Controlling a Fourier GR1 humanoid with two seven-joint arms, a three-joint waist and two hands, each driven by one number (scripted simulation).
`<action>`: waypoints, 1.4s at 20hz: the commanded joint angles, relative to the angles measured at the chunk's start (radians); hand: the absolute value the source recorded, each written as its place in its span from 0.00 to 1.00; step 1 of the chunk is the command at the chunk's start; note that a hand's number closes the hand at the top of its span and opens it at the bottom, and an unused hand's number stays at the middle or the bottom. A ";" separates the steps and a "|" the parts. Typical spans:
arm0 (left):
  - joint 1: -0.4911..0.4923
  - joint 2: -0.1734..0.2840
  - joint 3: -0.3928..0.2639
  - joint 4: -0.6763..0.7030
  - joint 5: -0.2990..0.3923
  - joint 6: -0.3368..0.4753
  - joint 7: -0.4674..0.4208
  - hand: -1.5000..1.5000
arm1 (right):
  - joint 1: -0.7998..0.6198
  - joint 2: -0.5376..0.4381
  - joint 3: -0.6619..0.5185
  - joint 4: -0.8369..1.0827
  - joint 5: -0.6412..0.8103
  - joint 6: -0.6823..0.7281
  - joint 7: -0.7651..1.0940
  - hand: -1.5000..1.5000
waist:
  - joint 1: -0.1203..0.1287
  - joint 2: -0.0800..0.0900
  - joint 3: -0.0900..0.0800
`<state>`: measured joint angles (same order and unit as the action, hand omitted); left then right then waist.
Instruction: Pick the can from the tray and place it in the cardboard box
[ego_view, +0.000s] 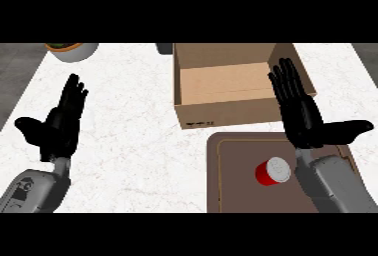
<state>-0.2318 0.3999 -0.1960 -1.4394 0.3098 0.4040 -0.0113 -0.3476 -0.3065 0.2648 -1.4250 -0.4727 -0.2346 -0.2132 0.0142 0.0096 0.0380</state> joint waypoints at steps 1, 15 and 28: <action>-0.015 0.087 0.013 -0.015 -0.045 0.003 0.088 0.50 | 0.006 -0.006 0.013 0.032 -0.019 0.101 -0.006 0.00 | -0.005 -0.009 -0.036; 0.121 0.228 0.000 0.128 -0.180 -0.015 0.039 0.50 | 0.163 -0.395 0.162 0.234 0.224 0.714 -0.654 0.00 | 0.001 0.000 -0.033; 0.119 0.192 0.012 0.183 -0.209 -0.036 -0.003 0.50 | -0.191 -0.496 0.306 0.375 0.722 0.571 -0.696 0.00 | 0.015 -0.006 -0.038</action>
<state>-0.1345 0.6078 -0.1856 -1.2676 0.1123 0.3637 0.0136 -0.4555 -0.7837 0.5172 -1.0550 0.1403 0.2876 -0.8878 0.0288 0.0064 0.0015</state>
